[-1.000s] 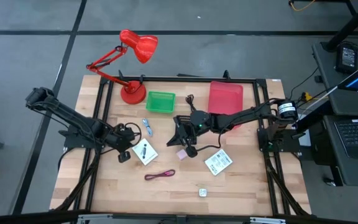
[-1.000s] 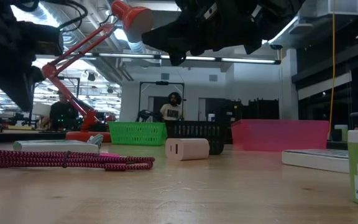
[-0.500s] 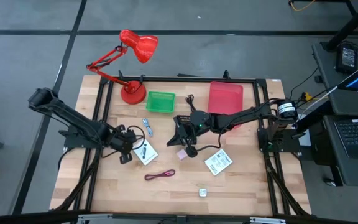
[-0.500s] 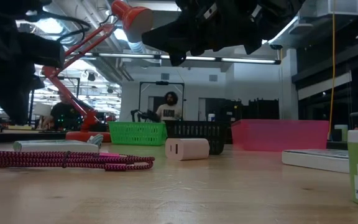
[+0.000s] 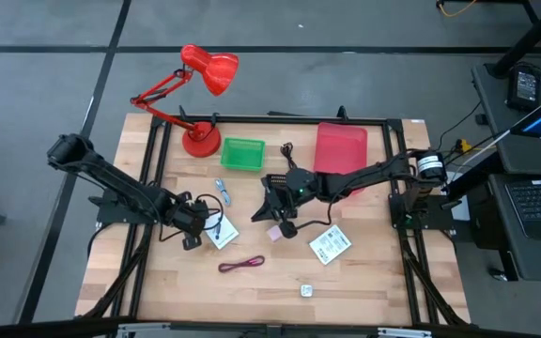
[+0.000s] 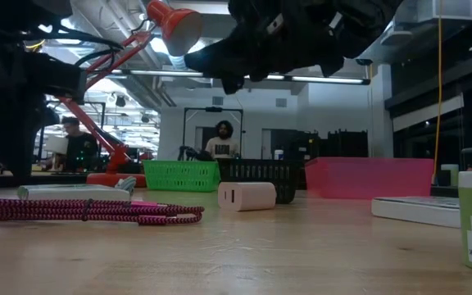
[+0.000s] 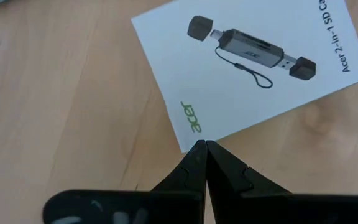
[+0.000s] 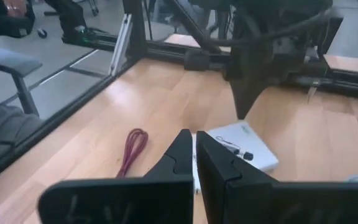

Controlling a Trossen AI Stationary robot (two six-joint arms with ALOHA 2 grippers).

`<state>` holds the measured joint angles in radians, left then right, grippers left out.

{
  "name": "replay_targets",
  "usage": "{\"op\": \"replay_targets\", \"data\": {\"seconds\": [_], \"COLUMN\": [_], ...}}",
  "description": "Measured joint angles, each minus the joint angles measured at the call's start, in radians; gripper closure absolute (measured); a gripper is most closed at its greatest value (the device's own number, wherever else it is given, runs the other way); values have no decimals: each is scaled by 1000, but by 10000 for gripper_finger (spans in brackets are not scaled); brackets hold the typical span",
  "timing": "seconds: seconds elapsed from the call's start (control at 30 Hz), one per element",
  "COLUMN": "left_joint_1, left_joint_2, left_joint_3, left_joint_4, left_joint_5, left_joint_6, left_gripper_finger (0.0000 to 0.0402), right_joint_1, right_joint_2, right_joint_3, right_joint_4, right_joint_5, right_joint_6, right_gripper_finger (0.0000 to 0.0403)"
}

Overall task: Pick and place items into bin
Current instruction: Put the left white card reader box into the pink bin

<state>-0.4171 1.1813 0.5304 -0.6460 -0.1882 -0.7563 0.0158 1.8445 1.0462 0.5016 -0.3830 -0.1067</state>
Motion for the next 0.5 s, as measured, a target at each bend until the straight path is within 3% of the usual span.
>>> {"op": "replay_targets", "data": {"seconds": [0.5], "left_joint_1": [0], "left_joint_2": [13], "left_joint_3": [0], "left_joint_4": [0], "left_joint_5": [-45], "left_joint_6": [-19], "left_gripper_finger": [398], "right_joint_1": [0], "right_joint_2": [11], "right_joint_3": [0], "right_joint_4": [22], "right_joint_5": [49], "right_joint_6": [-2], "right_gripper_finger": [398]}}
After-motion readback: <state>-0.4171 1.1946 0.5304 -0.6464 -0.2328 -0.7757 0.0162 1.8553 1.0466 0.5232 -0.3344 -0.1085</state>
